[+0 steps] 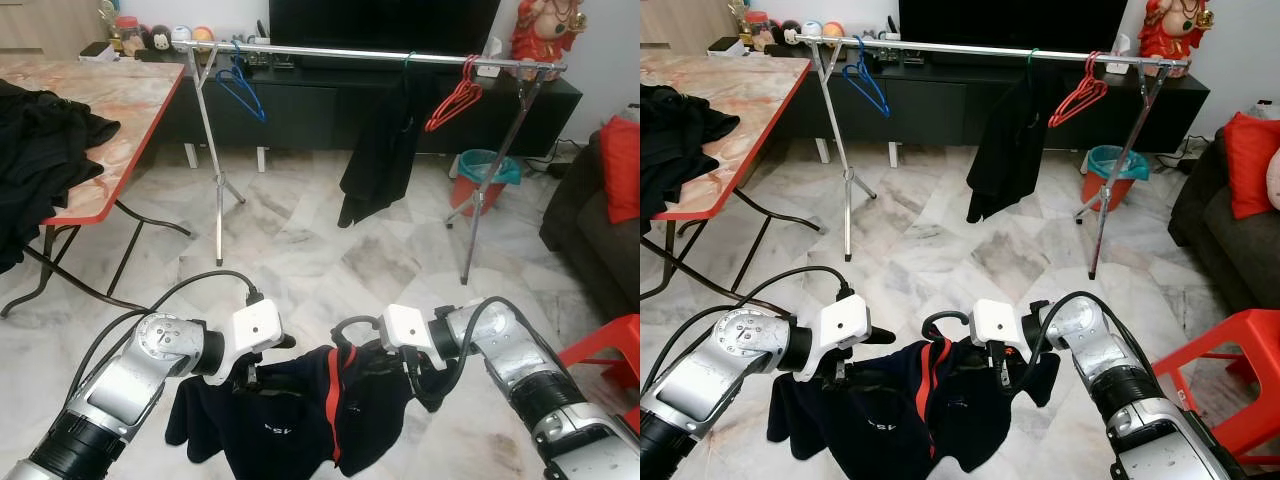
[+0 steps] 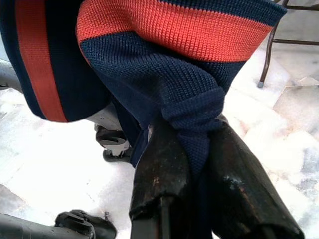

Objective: Hang hanger

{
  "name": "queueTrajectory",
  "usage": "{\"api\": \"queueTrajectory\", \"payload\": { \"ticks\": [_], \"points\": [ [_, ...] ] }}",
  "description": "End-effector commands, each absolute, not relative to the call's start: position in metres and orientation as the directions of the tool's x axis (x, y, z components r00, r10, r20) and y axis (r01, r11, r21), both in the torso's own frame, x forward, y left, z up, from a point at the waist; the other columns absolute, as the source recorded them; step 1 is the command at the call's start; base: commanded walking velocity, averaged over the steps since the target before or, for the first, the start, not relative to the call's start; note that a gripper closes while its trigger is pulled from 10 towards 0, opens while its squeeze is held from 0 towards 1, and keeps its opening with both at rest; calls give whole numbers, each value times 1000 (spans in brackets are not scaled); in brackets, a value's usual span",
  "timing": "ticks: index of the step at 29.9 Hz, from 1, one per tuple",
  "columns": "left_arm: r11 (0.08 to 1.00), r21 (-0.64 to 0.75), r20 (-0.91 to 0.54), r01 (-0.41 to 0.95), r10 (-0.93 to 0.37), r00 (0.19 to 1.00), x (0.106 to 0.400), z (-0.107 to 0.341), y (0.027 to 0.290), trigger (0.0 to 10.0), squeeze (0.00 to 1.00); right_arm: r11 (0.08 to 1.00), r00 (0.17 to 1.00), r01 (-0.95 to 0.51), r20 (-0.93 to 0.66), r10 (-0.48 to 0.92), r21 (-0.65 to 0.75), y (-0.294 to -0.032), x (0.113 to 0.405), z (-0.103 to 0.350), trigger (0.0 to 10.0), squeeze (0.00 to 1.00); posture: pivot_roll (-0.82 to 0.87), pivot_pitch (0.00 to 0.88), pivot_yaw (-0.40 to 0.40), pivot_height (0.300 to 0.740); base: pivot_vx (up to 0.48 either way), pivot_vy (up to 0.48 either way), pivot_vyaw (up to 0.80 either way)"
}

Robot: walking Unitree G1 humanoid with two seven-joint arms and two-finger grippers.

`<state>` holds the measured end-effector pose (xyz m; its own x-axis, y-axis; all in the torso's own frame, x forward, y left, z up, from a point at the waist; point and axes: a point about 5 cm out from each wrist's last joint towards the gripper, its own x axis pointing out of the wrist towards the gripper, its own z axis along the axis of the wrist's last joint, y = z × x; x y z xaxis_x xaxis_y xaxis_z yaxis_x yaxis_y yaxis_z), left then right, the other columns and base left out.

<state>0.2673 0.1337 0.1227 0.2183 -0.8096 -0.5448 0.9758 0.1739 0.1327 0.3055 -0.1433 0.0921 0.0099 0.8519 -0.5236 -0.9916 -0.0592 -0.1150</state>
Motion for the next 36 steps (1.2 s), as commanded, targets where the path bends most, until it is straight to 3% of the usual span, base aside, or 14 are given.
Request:
{"api": "queueTrajectory", "payload": {
  "ticks": [1, 36],
  "points": [
    [145, 135, -555, 980, -808, 197, 266, 122, 131, 0, 0, -51, 37, -985, -496, 868, -163, -142, 311, 104, 10000, 0, 148, 0, -36, 740, 0, 0, 0],
    [110, 108, -556, 988, -817, 152, 265, 122, 127, 0, 0, -31, 49, -988, -489, 871, -153, -143, 310, 104, 10000, 0, 135, 0, -25, 740, 0, 0, 0]
  ]
}}
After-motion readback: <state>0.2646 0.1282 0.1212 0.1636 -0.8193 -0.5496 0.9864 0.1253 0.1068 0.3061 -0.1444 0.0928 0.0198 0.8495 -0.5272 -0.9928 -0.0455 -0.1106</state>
